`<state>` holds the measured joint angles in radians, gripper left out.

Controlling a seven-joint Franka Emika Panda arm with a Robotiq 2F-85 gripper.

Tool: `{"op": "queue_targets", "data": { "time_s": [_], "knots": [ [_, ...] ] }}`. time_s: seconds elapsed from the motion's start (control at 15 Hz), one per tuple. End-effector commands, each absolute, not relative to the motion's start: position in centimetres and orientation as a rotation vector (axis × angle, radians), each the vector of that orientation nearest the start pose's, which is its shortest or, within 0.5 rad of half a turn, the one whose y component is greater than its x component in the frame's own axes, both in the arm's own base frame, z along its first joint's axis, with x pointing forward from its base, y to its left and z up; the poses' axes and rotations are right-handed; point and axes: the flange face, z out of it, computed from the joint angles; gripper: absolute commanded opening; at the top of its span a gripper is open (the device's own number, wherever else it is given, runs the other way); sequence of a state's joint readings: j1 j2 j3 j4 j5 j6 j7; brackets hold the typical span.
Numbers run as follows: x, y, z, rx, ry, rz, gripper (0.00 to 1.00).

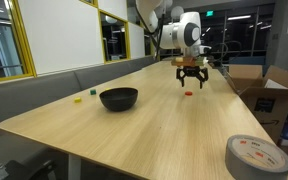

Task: Pick up the tokens from the table and put them in the black bowl.

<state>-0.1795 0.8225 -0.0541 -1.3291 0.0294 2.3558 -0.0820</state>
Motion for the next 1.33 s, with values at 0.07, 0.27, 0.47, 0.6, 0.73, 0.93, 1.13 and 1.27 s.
{"op": "queue_targets", "data": {
  "time_s": [0.07, 0.27, 0.47, 0.6, 0.73, 0.93, 1.13, 1.27],
  "knots": [
    [76.2, -17.0, 25.2, -3.103, 0.252, -0.316, 1.00],
    [76.7, -16.7, 24.6, -3.099, 0.245, -0.294, 1.00],
    [76.9, -16.4, 24.3, -3.102, 0.229, -0.225, 1.00],
    [76.9, -16.2, 24.2, -3.104, 0.222, -0.181, 1.00],
    [77.0, -16.1, 24.1, -3.101, 0.218, -0.145, 1.00],
    [77.2, -16.1, 24.1, -3.095, 0.215, -0.126, 1.00],
    [77.4, -16.0, 23.9, -3.088, 0.212, -0.131, 1.00],
    [77.6, -15.9, 23.7, -3.086, 0.210, -0.131, 1.00]
  ]
}}
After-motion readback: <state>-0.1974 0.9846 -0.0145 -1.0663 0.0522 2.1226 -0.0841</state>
